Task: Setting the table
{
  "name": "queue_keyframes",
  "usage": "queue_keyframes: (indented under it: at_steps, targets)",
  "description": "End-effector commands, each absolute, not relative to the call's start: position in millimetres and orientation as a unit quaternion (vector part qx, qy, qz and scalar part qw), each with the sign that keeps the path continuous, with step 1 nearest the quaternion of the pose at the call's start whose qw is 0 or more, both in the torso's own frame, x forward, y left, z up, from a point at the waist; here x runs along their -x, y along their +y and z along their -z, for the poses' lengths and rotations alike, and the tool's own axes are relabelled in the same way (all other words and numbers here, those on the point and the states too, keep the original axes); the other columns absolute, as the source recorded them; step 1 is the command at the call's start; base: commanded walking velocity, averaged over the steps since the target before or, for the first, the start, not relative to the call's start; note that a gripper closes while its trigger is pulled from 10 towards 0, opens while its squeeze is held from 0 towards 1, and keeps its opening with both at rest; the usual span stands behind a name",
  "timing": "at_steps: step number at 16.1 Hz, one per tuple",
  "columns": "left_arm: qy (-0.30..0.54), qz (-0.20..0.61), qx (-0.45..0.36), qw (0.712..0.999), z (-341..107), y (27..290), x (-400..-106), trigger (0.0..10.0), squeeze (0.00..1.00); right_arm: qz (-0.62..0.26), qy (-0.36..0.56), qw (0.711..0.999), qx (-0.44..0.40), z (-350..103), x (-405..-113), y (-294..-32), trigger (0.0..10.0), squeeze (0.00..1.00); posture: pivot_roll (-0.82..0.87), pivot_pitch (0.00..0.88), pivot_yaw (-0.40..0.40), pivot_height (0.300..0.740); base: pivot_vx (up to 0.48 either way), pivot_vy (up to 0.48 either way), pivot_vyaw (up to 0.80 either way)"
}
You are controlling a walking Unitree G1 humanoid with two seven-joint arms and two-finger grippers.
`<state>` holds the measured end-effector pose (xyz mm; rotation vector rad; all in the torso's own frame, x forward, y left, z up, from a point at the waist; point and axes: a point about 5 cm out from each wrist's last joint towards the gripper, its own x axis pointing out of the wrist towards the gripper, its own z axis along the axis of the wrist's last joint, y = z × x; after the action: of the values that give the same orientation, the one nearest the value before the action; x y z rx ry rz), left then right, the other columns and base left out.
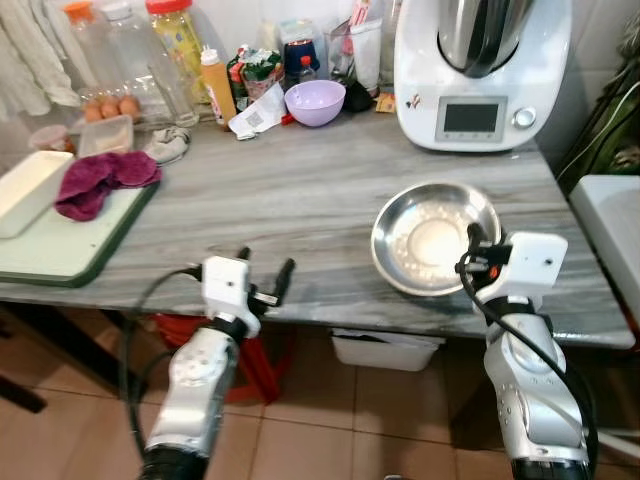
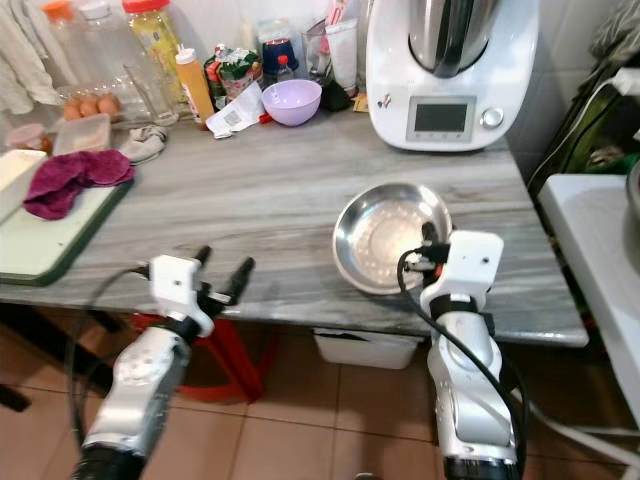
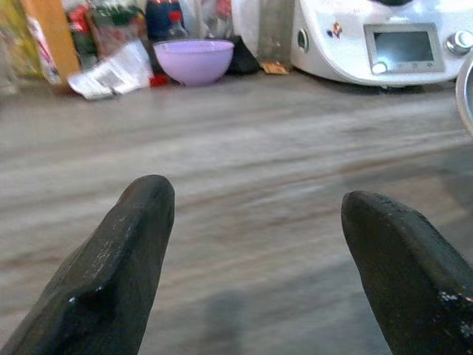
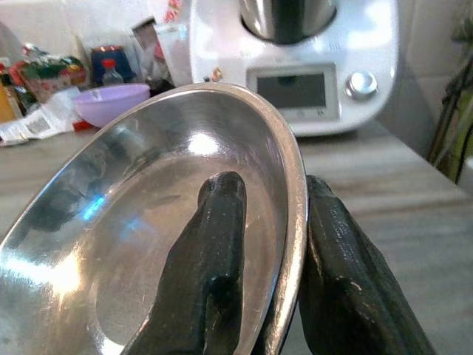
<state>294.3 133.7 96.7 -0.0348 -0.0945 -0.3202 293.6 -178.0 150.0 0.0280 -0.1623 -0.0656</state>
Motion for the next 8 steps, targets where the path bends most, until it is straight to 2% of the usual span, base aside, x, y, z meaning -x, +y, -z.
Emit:
queue_keyframes:
  at_steps: [1,6,8]
  targets:
    - [-0.037,0.142,0.001,0.989,-89,150,-284,10.0,0.0,0.009,-0.083,0.996,-0.023,-152,-297,-167,10.0,0.0,-0.14,0.074,0.08,0.74,0.0,0.0,0.0]
    - [-0.034,0.138,-0.032,0.989,-83,164,-265,10.0,0.0,0.035,-0.06,0.997,-0.022,-148,-307,-173,10.0,0.0,-0.12,0.083,0.088,0.74,0.0,0.0,0.0]
    - [-0.028,0.146,-0.038,0.988,-82,166,-265,10.0,0.0,0.037,-0.033,0.997,-0.063,-143,-316,-170,10.0,0.0,-0.11,0.088,0.096,0.74,0.0,0.0,0.0]
